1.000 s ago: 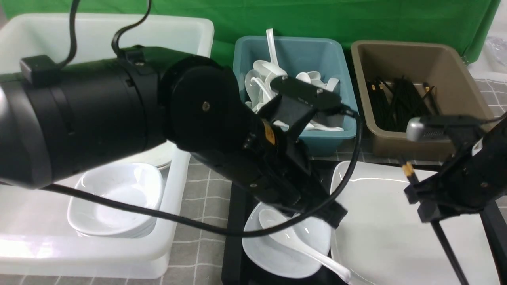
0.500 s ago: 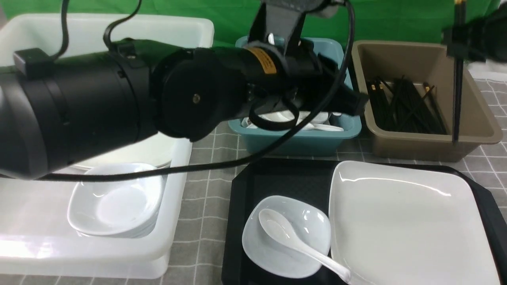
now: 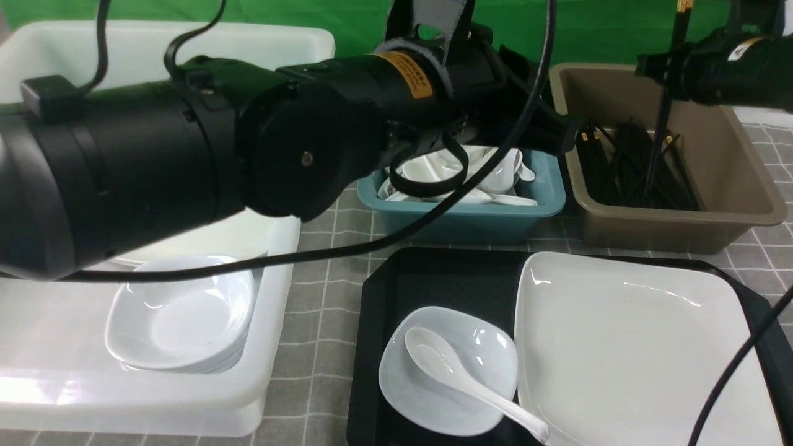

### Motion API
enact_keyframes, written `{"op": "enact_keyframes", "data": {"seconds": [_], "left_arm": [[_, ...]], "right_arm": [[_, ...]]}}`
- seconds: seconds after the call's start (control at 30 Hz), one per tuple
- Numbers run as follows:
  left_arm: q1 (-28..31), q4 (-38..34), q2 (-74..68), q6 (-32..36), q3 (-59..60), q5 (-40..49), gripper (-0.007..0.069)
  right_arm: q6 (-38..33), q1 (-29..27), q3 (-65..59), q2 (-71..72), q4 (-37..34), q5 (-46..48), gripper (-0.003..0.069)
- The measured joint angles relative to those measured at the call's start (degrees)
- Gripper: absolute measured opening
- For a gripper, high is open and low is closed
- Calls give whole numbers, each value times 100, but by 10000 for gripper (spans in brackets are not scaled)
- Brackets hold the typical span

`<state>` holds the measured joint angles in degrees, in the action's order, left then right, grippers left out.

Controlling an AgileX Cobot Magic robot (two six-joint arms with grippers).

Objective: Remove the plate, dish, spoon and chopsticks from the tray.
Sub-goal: Use the right arm to put the chopsticks into the small storage box on the right, then use the right arm to grab a soup spoon from the plate

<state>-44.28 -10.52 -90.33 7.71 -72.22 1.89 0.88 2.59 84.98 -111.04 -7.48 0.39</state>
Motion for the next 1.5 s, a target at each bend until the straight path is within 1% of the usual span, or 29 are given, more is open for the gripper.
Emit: {"op": "enact_keyframes", "data": {"seconds": [0.1,0.13,0.2,0.27,0.33,0.37,0.43,0.5,0.53,0.57,0.6,0.63,0.67,0.7,0.73,0.8,0.83,0.9,0.93,0.97,1.0,1.07,1.2,1.37,1.5], "left_arm": [[0,7,0,0,0,195,1],[0,7,0,-6,0,312,1],[0,12,0,-6,0,394,1],[0,28,0,-6,0,567,1],[0,55,0,-1,0,771,1],[0,70,7,-1,0,931,1],[0,83,37,-8,0,1201,1],[31,158,143,-76,0,1670,1],[89,206,237,-202,0,1975,1],[160,231,330,-316,0,2253,1],[266,251,425,-403,0,2540,1],[364,266,500,-446,0,2713,1],[496,285,588,-501,0,3073,1],[630,309,669,-517,0,3382,1],[710,310,716,-516,0,3569,1],[919,338,860,-466,18,4151,1],[977,352,920,-399,59,4335,1],[1050,364,1104,-187,263,4710,1],[1057,364,1136,-169,285,4728,1],[1057,285,1308,-109,525,4764,1],[1057,211,1398,-50,663,4738,1],[1057,86,1525,2,902,4687,1],[1057,22,1627,2,1284,4626,1],[1057,-219,1629,135,1550,4609,1],[1057,-263,1629,153,1569,4573,1]], "right_arm": [[0,0,0,-61,0,-39,148],[0,0,0,-67,0,-39,188],[0,0,13,-53,0,-3,231],[-31,-7,18,34,0,240,366],[-51,-7,18,215,0,681,443],[-88,-7,18,378,0,950,468],[-57,2,18,668,-1,1513,475],[-126,51,18,1068,-1,2282,448],[-255,121,18,1351,-1,2903,390],[-367,223,29,1576,-1,3237,344],[-580,355,35,1778,-13,3696,278],[-745,489,42,1915,-25,3976,206],[-943,722,41,2076,-61,4315,138],[-1102,895,41,2147,-94,4631,88],[-1149,1036,35,2181,-122,4743,69],[-1393,1543,-80,2218,-185,5128,46],[-1500,1751,-204,2218,-190,5174,47],[-1733,2308,-538,2169,-209,5206,71],[-1808,2402,-597,2161,-209,5206,75],[-1951,2776,-836,2083,-216,5218,127],[-1990,2937,-937,2042,-225,5205,150],[-1999,3147,-1070,2003,-248,5152,213],[-1959,3460,-1187,1946,-256,5082,288],[-1972,3748,-1237,1478,-272,4980,328],[-1888,3770,-1237,1030,-274,4906,367]]}}
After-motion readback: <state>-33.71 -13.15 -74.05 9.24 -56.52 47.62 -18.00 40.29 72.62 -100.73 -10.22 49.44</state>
